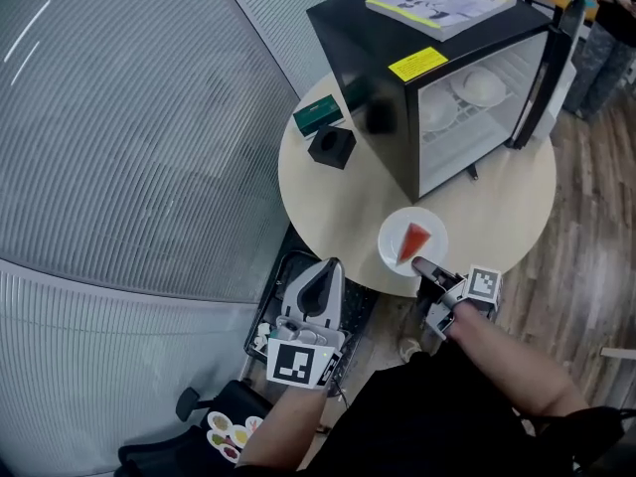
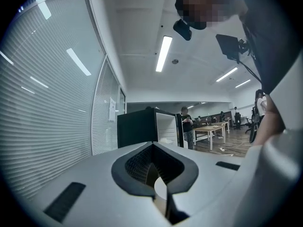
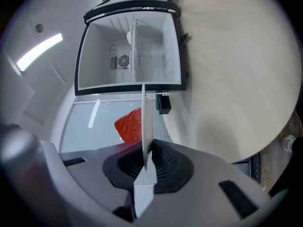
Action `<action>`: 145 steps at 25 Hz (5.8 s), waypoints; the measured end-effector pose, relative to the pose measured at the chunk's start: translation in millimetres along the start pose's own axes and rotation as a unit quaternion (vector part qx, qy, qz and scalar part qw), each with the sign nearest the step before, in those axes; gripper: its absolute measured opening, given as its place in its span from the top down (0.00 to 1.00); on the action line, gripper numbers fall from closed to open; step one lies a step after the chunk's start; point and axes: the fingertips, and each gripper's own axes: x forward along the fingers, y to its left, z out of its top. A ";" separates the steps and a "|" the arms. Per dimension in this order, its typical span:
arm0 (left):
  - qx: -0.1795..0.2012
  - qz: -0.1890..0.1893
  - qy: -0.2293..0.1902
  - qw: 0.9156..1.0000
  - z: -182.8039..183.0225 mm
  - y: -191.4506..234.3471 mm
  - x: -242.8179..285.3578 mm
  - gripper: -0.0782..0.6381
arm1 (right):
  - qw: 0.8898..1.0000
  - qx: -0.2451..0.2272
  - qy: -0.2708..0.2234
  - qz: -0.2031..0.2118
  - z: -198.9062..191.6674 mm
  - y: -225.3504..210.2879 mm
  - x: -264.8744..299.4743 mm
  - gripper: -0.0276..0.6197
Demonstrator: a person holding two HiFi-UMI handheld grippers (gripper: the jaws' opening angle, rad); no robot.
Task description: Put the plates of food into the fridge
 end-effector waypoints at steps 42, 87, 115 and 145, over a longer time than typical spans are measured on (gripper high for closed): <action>-0.010 -0.115 -0.028 0.993 34.5 -121.9 257.6 0.89 | 0.996 0.001 -0.089 0.014 251.4 47.2 -73.1 0.91; -0.007 -0.045 0.010 0.999 4.5 -117.4 395.5 0.89 | 0.999 0.019 -0.040 -0.017 378.5 -4.9 -44.3 0.91; -0.026 -0.044 0.024 0.998 -16.6 -101.1 427.8 0.89 | 0.999 0.010 -0.027 -0.028 411.9 -28.2 2.5 0.91; -0.035 -0.021 0.051 0.998 -63.9 -77.3 420.0 0.89 | 0.994 -0.038 -0.009 -0.098 438.0 -55.1 51.0 0.91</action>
